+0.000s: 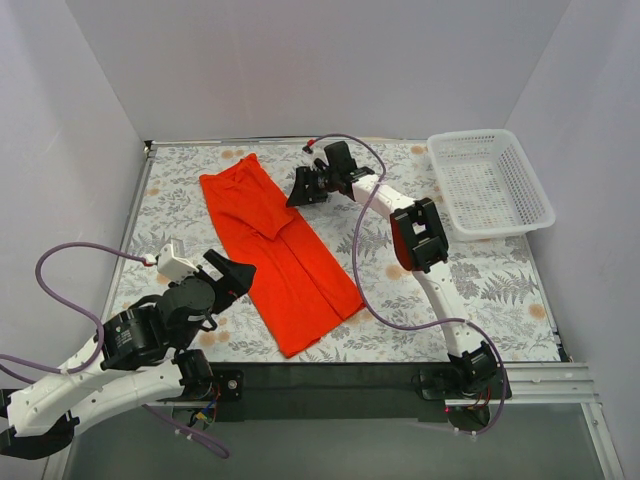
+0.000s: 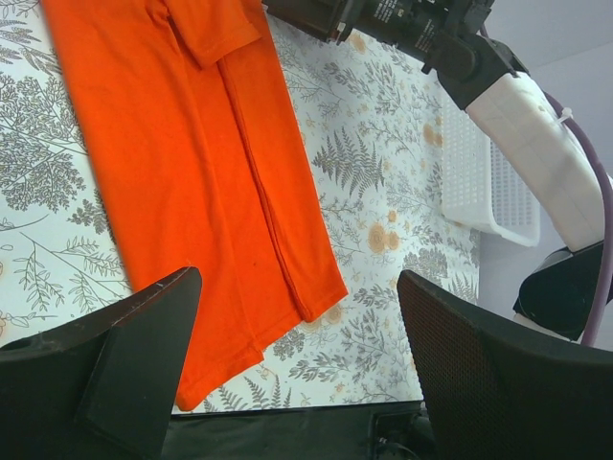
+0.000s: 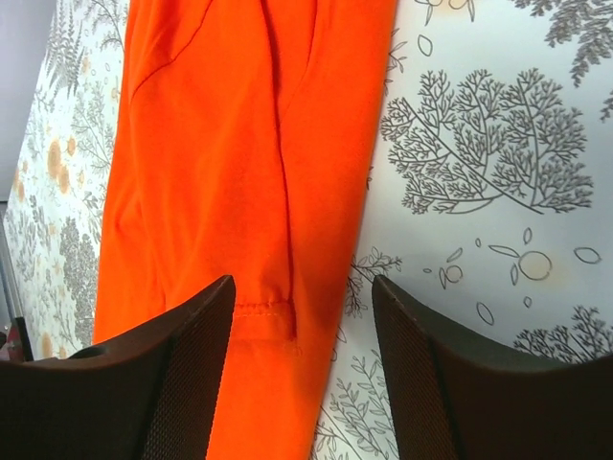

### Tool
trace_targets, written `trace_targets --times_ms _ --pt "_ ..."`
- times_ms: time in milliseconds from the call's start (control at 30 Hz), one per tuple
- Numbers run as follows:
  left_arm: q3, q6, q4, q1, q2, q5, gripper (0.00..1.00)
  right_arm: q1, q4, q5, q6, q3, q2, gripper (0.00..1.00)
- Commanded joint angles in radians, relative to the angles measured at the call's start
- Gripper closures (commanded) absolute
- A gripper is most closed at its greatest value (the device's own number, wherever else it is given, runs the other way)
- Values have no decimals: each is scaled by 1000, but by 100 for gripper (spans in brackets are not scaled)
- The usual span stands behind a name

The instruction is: Fold and stack the t-shirts

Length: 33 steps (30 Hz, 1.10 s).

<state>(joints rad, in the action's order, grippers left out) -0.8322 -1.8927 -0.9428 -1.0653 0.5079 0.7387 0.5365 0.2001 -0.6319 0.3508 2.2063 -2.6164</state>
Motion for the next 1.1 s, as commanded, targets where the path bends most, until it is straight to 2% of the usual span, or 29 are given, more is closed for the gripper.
trace_targets --times_ms 0,167,267,500,600,767,1067 --pt "-22 -2 -1 -4 3 41 23 14 -19 -29 45 6 -51 47" --pt "-22 6 18 -4 23 42 23 25 -28 -54 65 -2 -70 51" --pt "-13 0 33 -5 34 33 23 28 -34 -58 74 -2 -79 58" --pt "-5 -8 45 -4 38 27 23 2 -48 -51 102 9 -91 91" --pt "4 -19 39 -4 37 24 23 -32 -56 -57 108 -11 -76 99" --pt "31 -26 58 -4 30 24 23 -115 -68 -17 68 -123 25 99" --pt "139 15 162 -4 24 -1 21 -270 -160 93 24 -603 301 99"
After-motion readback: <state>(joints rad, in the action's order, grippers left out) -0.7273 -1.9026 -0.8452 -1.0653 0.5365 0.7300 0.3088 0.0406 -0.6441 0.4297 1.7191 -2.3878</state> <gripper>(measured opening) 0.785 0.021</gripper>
